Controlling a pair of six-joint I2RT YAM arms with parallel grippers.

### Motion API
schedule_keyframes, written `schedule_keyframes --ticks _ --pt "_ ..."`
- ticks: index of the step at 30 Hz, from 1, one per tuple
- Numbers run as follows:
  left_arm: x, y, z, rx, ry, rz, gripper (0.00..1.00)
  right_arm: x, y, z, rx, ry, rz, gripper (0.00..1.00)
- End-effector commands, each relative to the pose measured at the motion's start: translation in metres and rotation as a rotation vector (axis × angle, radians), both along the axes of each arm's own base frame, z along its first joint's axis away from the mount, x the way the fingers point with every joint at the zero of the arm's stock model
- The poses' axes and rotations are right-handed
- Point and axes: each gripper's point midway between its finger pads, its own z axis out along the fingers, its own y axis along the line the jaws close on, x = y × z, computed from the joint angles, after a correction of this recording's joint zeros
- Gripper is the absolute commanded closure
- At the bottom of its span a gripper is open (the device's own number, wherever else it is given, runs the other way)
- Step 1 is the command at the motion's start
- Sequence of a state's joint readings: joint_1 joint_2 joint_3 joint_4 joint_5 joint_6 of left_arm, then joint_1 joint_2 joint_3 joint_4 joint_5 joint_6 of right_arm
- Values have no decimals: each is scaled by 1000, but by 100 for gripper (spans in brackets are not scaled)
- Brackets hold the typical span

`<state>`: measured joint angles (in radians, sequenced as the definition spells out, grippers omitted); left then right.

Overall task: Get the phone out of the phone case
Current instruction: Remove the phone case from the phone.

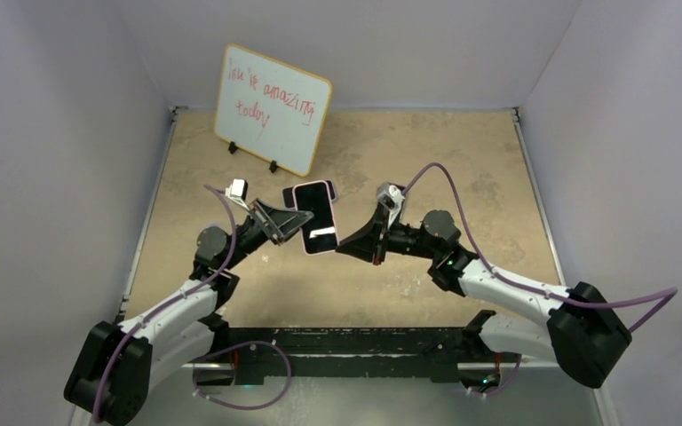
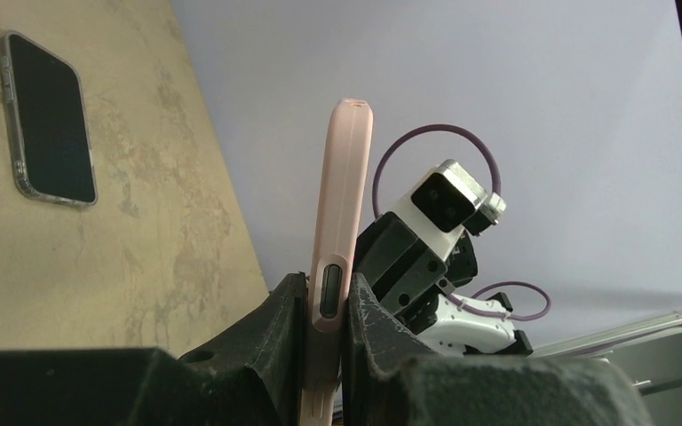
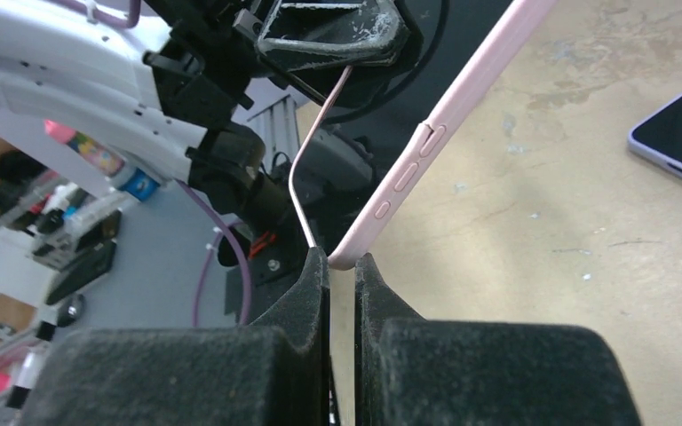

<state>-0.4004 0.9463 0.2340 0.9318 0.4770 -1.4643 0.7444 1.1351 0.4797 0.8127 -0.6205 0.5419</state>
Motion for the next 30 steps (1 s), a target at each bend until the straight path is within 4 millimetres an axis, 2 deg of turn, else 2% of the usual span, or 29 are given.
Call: schedule_keyframes --ticks 1,9,15,20,25,28,30 --pt "-7 -5 29 -56 -27 -48 100 2 2 24 11 -312 28 100" --pt "-8 -6 21 -55 -2 -53 100 3 3 40 60 -464 30 100" --pt "-10 -4 25 -67 -24 -50 100 6 5 36 48 -405 18 100" --pt "-11 -3 25 -78 -42 -50 100 16 -16 25 52 -281 -154 100" --pt "-12 -1 25 -92 -61 -42 100 21 -34 34 117 -119 -286 78" --pt "-11 -1 26 -100 -69 -37 100 15 -35 39 188 34 -287 62" --pt "-10 -1 27 -103 -71 -36 100 8 -33 45 252 124 -253 55"
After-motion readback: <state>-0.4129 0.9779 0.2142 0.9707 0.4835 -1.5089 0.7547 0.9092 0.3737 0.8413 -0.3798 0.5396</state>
